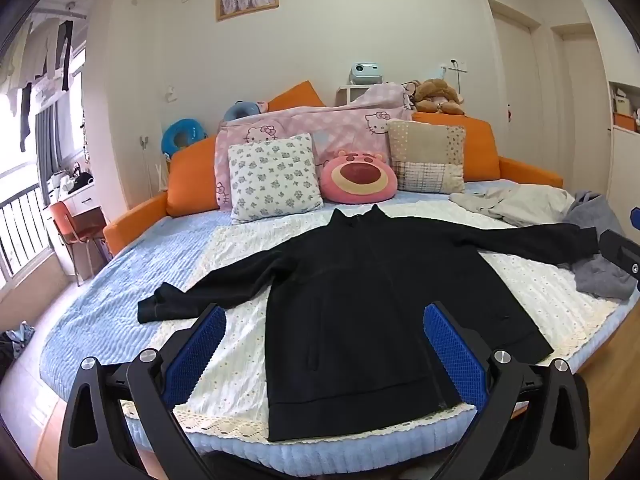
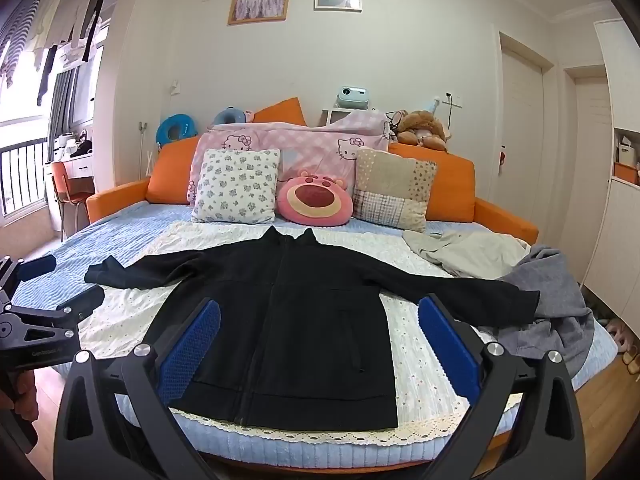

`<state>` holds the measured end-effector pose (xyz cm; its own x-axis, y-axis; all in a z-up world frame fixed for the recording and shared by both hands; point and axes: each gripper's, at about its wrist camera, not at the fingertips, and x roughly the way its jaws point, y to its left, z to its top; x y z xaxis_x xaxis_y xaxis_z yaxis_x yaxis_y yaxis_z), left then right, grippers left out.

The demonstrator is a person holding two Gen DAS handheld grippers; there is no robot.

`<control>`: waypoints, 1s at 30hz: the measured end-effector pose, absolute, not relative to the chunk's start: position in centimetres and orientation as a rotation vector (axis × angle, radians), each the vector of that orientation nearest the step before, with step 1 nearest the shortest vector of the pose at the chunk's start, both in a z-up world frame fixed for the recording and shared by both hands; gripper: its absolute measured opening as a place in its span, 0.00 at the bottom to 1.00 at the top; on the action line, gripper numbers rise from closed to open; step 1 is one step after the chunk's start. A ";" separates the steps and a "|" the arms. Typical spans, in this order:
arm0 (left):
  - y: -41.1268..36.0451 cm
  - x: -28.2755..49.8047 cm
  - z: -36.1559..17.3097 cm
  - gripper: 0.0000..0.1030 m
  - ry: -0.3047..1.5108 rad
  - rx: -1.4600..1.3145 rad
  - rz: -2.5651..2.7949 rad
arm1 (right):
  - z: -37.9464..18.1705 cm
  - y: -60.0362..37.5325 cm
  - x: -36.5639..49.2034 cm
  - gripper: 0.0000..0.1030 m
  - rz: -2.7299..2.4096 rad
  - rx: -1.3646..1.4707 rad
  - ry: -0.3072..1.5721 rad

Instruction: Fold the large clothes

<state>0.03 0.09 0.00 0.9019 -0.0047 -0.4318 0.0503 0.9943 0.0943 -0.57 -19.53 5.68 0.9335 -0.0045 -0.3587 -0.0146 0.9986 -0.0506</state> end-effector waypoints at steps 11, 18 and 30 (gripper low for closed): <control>2.0 0.7 0.4 0.97 0.447 0.108 -0.035 | 5.6 -19.5 -0.2 0.96 0.007 -0.048 0.378; 0.7 0.6 0.7 0.97 0.442 0.112 -0.028 | 5.3 -19.4 0.2 0.96 0.007 -0.043 0.384; 0.2 0.9 0.1 0.97 0.450 0.100 -0.032 | 4.6 -19.6 0.4 0.96 0.011 -0.038 0.398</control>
<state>0.93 0.20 0.07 0.9001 -0.0084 -0.4356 0.0524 0.9946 0.0891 0.44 -19.62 4.60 0.9217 0.0035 -0.3878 -0.0185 0.9992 -0.0349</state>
